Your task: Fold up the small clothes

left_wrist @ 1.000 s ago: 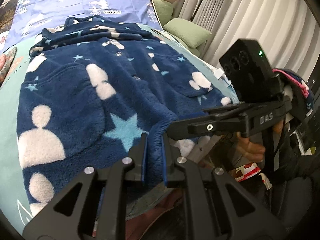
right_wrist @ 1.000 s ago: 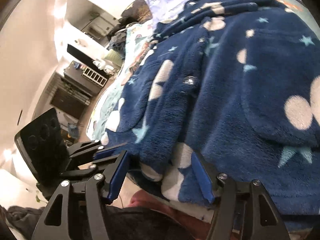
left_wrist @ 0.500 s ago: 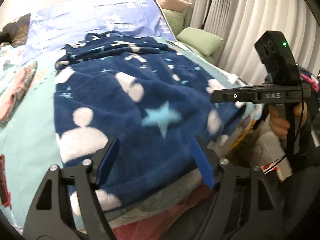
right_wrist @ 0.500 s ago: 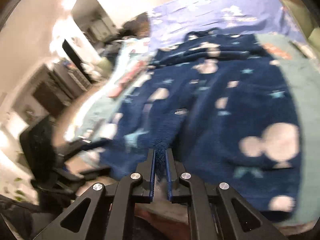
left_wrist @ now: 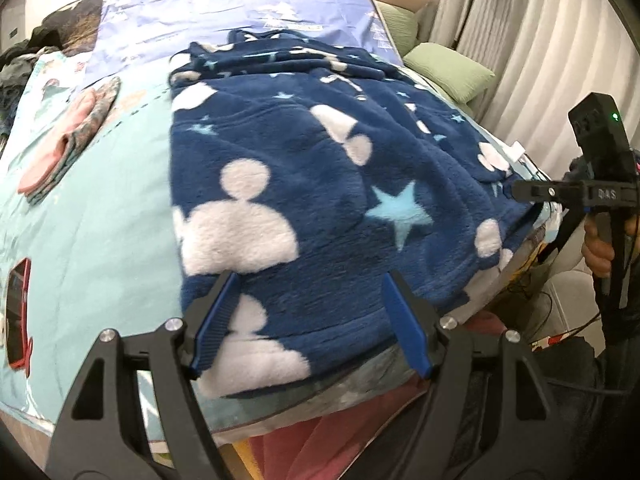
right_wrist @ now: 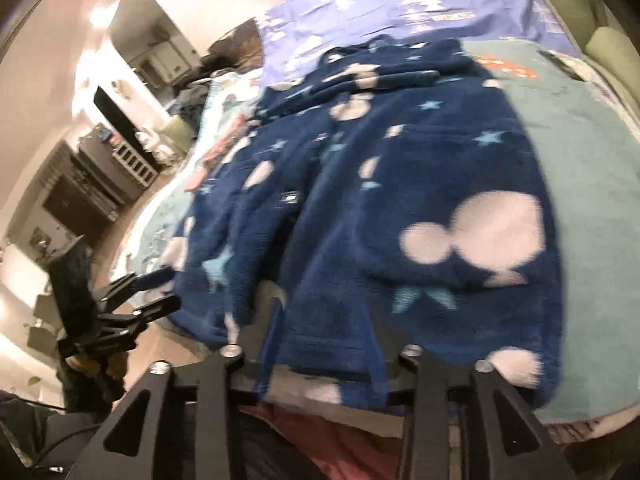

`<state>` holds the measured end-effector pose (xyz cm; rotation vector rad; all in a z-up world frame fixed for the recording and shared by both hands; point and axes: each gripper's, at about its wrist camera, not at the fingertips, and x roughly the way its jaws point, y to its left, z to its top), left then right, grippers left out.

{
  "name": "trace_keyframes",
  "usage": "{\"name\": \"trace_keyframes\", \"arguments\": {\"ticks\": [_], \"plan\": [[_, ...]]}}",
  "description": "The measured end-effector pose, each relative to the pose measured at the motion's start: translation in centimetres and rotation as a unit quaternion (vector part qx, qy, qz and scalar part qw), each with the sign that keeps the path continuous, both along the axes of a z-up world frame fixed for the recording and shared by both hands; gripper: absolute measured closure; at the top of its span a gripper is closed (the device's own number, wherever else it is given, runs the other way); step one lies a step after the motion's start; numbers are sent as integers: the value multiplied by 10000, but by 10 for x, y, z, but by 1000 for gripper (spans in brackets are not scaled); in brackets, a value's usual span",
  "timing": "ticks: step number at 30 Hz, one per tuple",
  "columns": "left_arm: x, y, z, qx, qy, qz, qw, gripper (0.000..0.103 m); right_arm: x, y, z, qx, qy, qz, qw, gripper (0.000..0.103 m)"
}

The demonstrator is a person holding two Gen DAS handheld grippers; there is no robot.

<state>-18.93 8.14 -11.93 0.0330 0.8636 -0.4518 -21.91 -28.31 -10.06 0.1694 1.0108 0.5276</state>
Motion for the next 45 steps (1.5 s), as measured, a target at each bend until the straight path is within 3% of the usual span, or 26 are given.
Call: {"name": "trace_keyframes", "arguments": {"ticks": [4, 9, 11, 12, 13, 14, 15, 18, 20, 22, 23, 24, 25, 27, 31, 35, 36, 37, 38, 39, 40, 45], "plan": [[-3, 13, 1, -139, 38, 278, 9995, 29, -1, 23, -7, -126, 14, 264, 9996, 56], [-4, 34, 3, -200, -24, 685, 9974, 25, 5, 43, -19, 160, 168, 582, 9980, 53], [3, 43, -6, -292, 131, 882, 9956, 25, 5, 51, -28, 51, 134, 616, 9980, 53], [7, 46, -13, -424, 284, 853, 9951, 30, 4, 54, -30, -58, 73, 631, 9980, 75], [10, 47, -21, -569, 446, 795, 9942, 62, 3, 56, -33, -239, 39, 646, 9976, 94], [10, 45, -26, -608, 453, 693, 9947, 81, 3, 58, -37, -483, 87, 615, 9969, 97], [9, 45, -28, -703, 518, 557, 9946, 88, 1, 56, -37, -524, 82, 593, 9968, 97], [2, 51, -21, -912, 542, 601, 9925, 89, -9, 37, -28, -693, 51, 359, 9969, 93], [-6, 58, -13, -930, 484, 608, 9926, 89, -16, 12, -16, -565, 36, 117, 9983, 88], [-10, 62, -8, -1049, 477, 552, 9918, 85, -24, -27, -1, -309, -124, -391, 9987, 75], [-10, 62, -7, -1021, 481, 523, 9922, 82, -26, -45, 4, -287, -209, -707, 9969, 61], [-10, 60, -7, -933, 449, 518, 9933, 69, -29, -66, 7, -326, -262, -1107, 9930, 48], [-9, 60, -8, -824, 393, 549, 9943, 50, -29, -84, 6, -364, -231, -1471, 9882, 46], [-3, 56, -13, -643, 358, 692, 9949, 35, -27, -107, -4, -331, 5, -1806, 9830, 45], [7, 54, -24, -747, 481, 741, 9933, 35, -21, -124, -31, 142, 473, -1950, 9796, 44], [8, 52, -22, -744, 567, 757, 9927, 35, -18, -120, -36, 213, 301, -1890, 9813, 41], [9, 52, -21, -732, 603, 799, 9923, 35, -15, -118, -35, 175, 333, -1935, 9804, 48], [9, 53, -21, -731, 613, 835, 9919, 39, -12, -117, -34, 98, 360, -1998, 9791, 56], [9, 53, -20, -708, 599, 880, 9918, 47, -11, -118, -33, 36, 366, -2001, 9791, 78], [7, 53, -19, -723, 588, 865, 9919, 82, -9, -118, -34, 93, 391, -1964, 9797, 86], [7, 53, -19, -875, 674, 781, 9908, 91, -13, -118, -32, 185, 378, -1952, 9799, 88], [-7, 49, 13, -1010, 189, 788, 9916, 92, -25, -119, -6, 799, 116, -1666, 9827, 91]]}}
